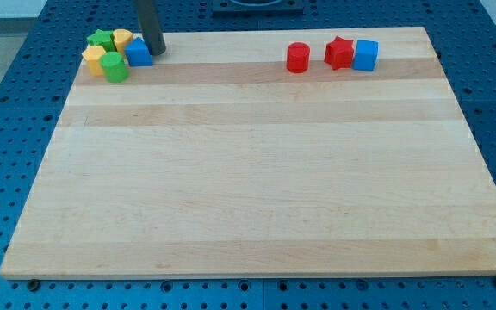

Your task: Push blue cube to the bottom of green circle

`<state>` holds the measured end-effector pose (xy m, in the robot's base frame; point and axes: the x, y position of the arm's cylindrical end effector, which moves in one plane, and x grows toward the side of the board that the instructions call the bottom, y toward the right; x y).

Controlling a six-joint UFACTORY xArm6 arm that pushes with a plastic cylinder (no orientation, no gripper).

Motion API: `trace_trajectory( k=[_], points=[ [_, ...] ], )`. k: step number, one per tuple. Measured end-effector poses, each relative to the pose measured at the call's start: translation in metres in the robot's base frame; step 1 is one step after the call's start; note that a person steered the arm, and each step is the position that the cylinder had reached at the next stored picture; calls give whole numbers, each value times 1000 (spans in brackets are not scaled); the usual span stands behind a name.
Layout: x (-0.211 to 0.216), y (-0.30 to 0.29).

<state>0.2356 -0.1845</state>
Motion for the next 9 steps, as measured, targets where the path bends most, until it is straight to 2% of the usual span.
trace_trajectory(
  k=[2, 4, 5, 6, 7, 8, 9],
  points=[
    [0, 14],
    [-42, 149],
    [-37, 242],
    [-34, 306],
    [-11, 367],
    [29, 384],
    [50, 383]
  ],
)
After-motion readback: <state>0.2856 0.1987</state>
